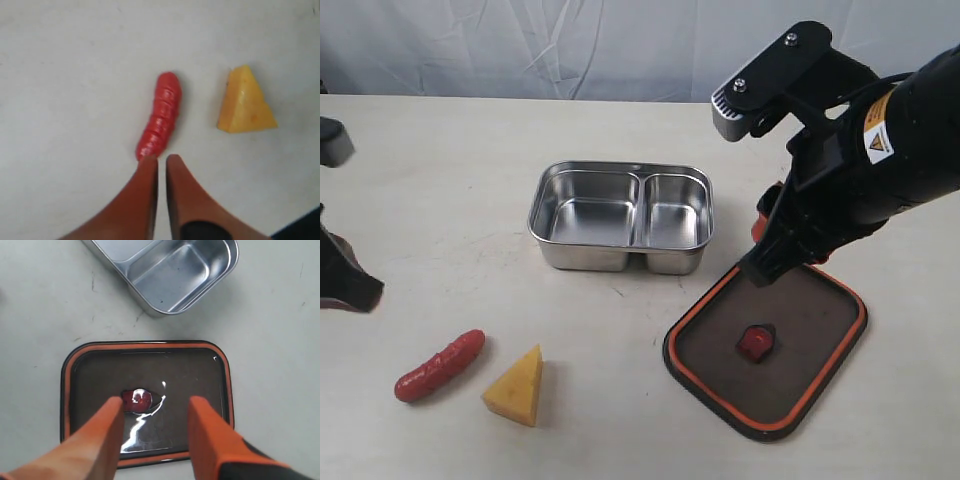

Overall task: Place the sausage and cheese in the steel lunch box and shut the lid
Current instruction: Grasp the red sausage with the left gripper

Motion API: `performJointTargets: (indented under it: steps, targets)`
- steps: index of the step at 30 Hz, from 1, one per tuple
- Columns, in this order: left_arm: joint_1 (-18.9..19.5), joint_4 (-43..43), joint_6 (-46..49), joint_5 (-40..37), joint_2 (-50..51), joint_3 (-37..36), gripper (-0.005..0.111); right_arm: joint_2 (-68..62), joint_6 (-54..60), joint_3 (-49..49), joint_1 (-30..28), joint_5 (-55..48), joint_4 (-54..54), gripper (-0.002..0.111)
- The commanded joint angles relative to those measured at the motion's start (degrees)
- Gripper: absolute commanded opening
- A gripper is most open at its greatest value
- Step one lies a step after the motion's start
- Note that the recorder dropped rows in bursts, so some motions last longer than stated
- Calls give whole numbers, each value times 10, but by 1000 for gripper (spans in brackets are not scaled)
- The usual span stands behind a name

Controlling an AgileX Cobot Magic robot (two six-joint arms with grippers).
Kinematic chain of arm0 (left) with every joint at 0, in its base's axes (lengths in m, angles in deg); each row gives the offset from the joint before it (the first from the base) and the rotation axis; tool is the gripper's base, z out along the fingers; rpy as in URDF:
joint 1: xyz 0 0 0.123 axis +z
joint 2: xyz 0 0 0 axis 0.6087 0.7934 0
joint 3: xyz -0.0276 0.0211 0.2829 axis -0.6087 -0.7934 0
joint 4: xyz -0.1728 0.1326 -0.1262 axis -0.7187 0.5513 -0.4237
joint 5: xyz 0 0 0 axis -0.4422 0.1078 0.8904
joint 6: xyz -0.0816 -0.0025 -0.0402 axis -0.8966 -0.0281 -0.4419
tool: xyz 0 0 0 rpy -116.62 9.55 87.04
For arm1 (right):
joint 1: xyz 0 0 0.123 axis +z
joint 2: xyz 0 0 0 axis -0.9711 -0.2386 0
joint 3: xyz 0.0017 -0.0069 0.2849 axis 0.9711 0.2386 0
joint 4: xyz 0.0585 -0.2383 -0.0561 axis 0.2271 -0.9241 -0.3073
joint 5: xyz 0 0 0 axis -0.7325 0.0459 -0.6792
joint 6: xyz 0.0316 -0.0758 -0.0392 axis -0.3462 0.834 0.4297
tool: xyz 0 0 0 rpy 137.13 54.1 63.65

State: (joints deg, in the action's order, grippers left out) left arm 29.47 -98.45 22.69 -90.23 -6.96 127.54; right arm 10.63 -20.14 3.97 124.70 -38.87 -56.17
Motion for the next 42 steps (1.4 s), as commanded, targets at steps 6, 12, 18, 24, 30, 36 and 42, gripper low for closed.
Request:
performJointTargets:
  steps: [6,12,18,24,30,36,42]
  targets:
    - [-43,-42,81,1,92,2,51,4,-1,-1,1,-11,-18,41]
    - [-52,-32,82,33,126,1,51,4,-1,-1,1,-10,-18,41]
    - [-60,-9,82,60,174,1,51,4,-1,-1,1,-9,-18,41]
    - [-60,-15,83,70,225,1,51,4,-1,-1,1,-9,-18,41]
    - [-79,-4,84,83,276,1,51,4,-1,-1,1,-6,-18,41]
    - [-118,48,13,126,312,1,50,4,-1,-1,1,-7,-18,41]
    - [-120,98,-58,125,323,1,25,4,-1,-1,1,-7,-18,41]
